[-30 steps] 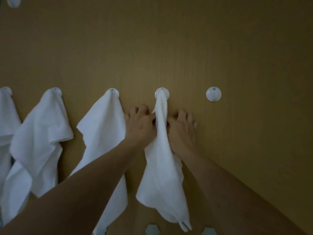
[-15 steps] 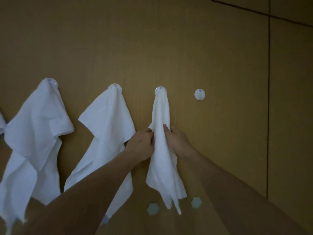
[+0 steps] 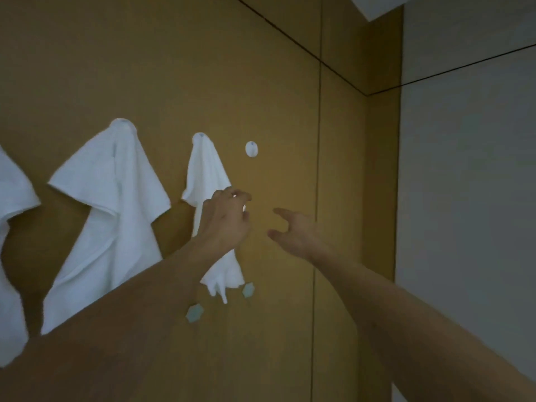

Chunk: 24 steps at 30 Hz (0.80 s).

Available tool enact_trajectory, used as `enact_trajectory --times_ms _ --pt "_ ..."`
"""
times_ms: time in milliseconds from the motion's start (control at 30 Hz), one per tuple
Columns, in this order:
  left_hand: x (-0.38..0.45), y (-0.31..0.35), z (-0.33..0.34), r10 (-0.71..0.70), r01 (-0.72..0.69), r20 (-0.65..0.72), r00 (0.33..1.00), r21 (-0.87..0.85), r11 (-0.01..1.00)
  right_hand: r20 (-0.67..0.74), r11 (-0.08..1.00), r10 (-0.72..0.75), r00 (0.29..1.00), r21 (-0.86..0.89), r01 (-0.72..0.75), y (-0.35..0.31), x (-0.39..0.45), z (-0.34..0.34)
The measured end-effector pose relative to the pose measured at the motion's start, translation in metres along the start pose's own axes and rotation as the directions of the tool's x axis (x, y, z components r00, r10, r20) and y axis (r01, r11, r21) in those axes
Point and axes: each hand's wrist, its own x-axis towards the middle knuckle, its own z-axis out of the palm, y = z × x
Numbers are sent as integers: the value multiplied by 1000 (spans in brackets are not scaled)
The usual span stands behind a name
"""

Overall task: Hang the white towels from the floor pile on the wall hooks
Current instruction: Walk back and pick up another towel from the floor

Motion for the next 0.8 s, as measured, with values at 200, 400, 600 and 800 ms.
enact_trajectory --times_ms 200,400,600,800 --pt "-9 134 16 113 -88 94 989 -237 968 -109 945 167 980 -268 -191 56 -92 -111" --pt "-59 334 22 284 -180 143 948 -494 850 -253 775 333 908 -476 -416 121 -254 -244" --pt "-160 561 -18 520 -284 165 838 -682 674 -388 539 525 758 -538 -648 162 -460 -382" --pt "-279 760 -93 730 -331 104 675 -842 427 -548 269 654 521 -474 -838 160 -669 -498"
